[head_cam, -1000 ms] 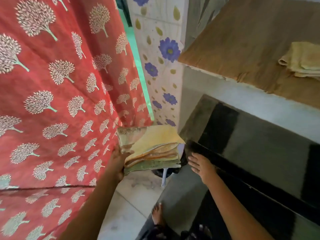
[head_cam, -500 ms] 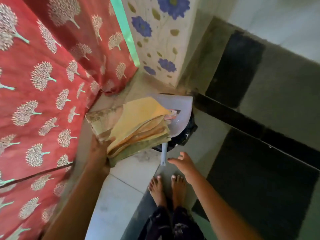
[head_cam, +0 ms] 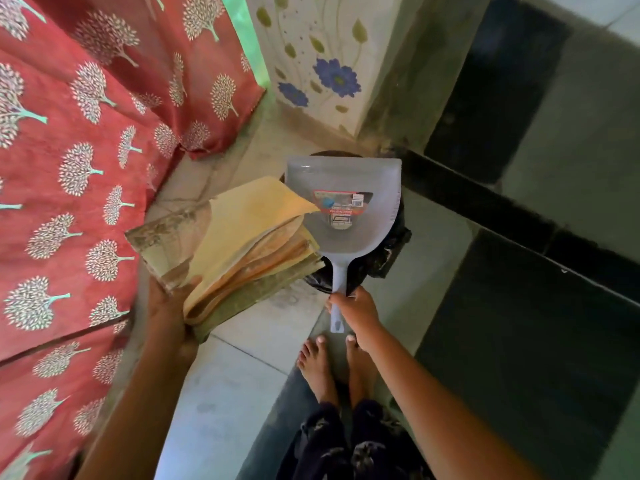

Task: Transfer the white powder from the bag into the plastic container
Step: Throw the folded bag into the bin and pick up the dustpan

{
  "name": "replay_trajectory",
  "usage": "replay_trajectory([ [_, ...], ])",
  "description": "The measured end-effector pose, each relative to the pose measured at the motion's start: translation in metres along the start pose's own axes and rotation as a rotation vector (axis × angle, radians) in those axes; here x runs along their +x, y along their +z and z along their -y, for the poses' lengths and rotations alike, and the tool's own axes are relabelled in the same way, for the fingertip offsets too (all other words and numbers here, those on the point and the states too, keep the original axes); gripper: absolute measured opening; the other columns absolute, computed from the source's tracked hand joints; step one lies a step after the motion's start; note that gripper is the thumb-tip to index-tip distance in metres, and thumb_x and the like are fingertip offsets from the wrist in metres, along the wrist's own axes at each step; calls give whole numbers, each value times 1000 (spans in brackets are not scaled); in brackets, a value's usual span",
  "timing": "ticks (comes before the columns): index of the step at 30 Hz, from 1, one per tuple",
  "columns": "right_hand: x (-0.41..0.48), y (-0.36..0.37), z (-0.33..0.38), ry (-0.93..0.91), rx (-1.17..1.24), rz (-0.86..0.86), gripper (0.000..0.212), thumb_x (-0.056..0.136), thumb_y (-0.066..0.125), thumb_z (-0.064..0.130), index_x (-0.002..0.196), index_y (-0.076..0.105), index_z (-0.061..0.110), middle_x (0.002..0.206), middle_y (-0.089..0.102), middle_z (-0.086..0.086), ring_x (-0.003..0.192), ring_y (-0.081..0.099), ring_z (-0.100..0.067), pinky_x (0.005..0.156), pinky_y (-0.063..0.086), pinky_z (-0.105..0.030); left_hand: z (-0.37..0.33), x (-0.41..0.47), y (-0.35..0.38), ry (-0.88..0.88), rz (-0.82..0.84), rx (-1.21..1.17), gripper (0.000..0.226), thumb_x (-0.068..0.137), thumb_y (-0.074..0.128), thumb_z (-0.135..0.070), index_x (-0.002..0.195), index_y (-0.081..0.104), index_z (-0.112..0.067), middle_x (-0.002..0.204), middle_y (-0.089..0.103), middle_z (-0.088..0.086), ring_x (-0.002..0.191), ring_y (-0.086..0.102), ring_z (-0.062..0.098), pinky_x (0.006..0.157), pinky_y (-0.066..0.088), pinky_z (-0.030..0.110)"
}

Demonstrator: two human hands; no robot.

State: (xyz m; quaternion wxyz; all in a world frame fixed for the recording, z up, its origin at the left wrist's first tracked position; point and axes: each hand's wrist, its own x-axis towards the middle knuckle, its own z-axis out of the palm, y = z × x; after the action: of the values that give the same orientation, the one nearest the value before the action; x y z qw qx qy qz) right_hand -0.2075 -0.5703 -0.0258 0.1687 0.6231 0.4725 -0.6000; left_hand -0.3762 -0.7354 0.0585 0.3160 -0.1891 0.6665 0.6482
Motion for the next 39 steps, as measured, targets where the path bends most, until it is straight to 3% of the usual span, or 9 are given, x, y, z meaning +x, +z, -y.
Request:
replay_trajectory([
  [4,-25,-21,-1,-228,-4,-201,20,81,55,21,92,59,4,78,58,-7,69,59,-21,62,55,-34,-17,-14,12,-24,3,27,57,47,84,-49,94,54,-38,81,65,-12,49,63,4,32,44,14],
  [6,-38,-34,2,-316,-20,-312,29,77,53,28,89,61,3,67,53,2,57,50,-7,51,41,-17,-25,-21,16,-39,-28,20,24,77,71,-32,91,53,-36,79,62,-11,43,60,3,30,40,12],
  [8,-51,-49,6,-356,-3,-363,19,84,60,25,85,60,6,62,50,8,54,47,-4,51,35,-14,-30,-23,21,-40,-79,36,30,92,49,-6,89,52,-35,78,63,-10,44,60,2,29,41,14],
  [14,-63,-90,11,-428,90,-440,15,85,65,24,75,57,15,59,51,6,47,50,1,45,39,-9,-33,-22,59,10,-120,246,38,88,48,7,102,53,-28,92,61,-12,75,63,6,45,51,16],
  [17,-53,-100,13,-440,108,-438,16,86,64,23,73,56,19,60,52,5,48,51,5,45,40,-7,-14,-3,93,44,-40,406,46,86,49,8,128,44,-9,108,58,3,98,54,19,72,50,29],
  [22,-20,-105,6,-461,76,-460,17,86,62,30,76,58,16,61,53,7,48,51,4,46,40,-8,22,45,141,136,73,759,41,82,51,-3,122,50,-12,108,62,11,102,58,33,88,50,44],
  [29,13,-99,-7,-501,52,-490,33,88,45,51,82,60,23,60,53,8,50,48,-9,53,43,-31,69,88,179,15,102,935,38,87,52,-5,125,49,-10,113,60,13,100,55,29,85,45,33],
  [33,17,-98,-7,-500,90,-466,37,89,42,51,103,62,23,63,53,11,52,47,-9,54,43,-33,80,106,172,-150,119,1084,54,86,60,-12,133,35,-6,131,49,20,119,49,38,94,43,42],
  [39,-8,-107,12,-452,212,-258,15,94,49,30,82,56,25,57,53,5,43,51,-2,47,46,-19,63,86,168,-127,134,1180,63,88,59,-18,140,27,-5,136,46,21,123,46,39,97,41,43],
])
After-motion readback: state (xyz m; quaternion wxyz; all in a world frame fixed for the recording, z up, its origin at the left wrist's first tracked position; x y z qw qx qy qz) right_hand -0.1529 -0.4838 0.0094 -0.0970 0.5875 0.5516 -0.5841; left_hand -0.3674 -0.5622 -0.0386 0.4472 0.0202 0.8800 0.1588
